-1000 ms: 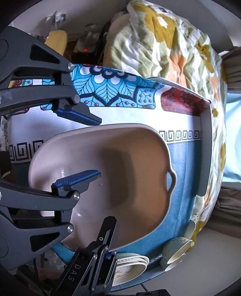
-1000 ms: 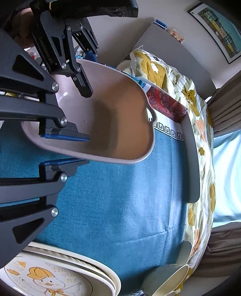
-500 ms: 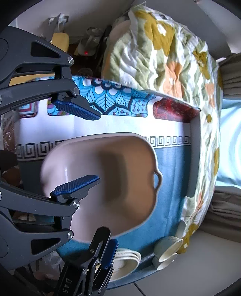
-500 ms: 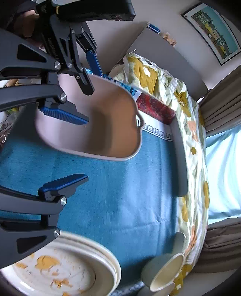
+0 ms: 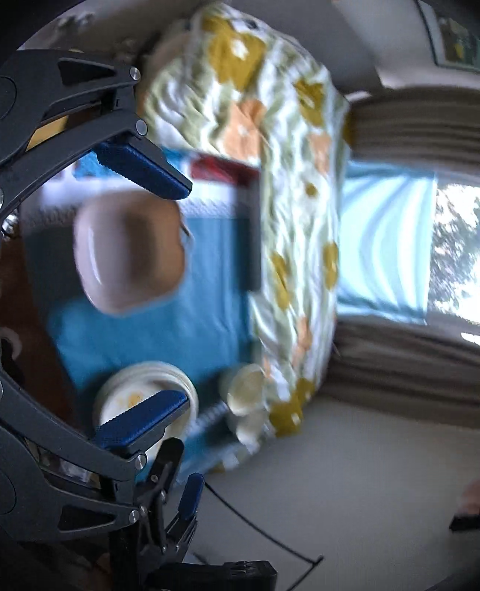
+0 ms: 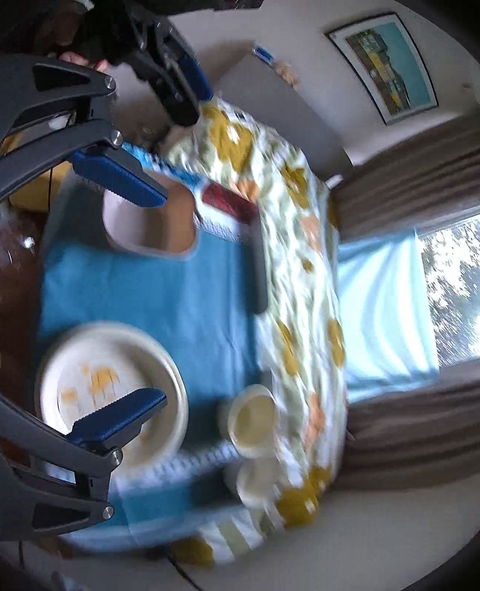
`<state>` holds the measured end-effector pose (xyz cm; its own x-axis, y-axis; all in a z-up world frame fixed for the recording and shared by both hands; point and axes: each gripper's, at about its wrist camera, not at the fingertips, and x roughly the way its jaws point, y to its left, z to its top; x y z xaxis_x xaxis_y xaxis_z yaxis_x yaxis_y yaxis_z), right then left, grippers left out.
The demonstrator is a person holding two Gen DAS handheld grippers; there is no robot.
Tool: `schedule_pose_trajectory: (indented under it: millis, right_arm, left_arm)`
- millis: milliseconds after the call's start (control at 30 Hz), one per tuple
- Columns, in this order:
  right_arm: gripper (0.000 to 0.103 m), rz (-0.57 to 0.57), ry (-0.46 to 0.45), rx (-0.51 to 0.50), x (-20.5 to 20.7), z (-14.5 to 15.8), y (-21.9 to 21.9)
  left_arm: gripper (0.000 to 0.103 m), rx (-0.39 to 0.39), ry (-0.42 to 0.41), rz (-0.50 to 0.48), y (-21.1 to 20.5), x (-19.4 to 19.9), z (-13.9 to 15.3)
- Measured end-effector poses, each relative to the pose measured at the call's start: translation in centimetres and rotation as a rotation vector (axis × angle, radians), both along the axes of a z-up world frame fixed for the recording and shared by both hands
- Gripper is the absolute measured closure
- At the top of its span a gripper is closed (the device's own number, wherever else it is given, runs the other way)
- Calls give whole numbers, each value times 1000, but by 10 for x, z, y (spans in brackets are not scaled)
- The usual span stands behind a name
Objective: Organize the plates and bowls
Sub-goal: 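Open the left gripper and move toward the cream bowls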
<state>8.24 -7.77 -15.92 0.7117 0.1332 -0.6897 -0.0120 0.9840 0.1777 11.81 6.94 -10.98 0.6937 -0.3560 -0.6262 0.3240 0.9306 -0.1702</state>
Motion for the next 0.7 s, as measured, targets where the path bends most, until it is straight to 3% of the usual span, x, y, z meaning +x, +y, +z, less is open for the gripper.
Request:
schedule_pose_trajectory:
  millis: [100, 200, 300, 567, 667, 700]
  right_arm:
    - [5, -20, -28, -47, -3, 15, -23]
    - [5, -71, 21, -113, 8, 22, -54]
    - [5, -107, 4, -57, 21, 24, -97]
    - [6, -80, 135, 42, 86, -14, -182]
    - [20, -37, 204, 97, 115, -43, -202]
    - [29, -18, 236, 116, 129, -57, -208]
  left_arm:
    - [0, -16, 4, -35, -31, 14, 10]
    - [0, -15, 11, -51, -64, 30, 14]
    - [0, 17, 28, -47, -99, 48, 11]
    - [1, 5, 166, -22, -187, 129, -22]
    - [12, 8, 247, -14, -215, 163, -48]
    - [20, 18, 280, -16, -224, 176, -60]
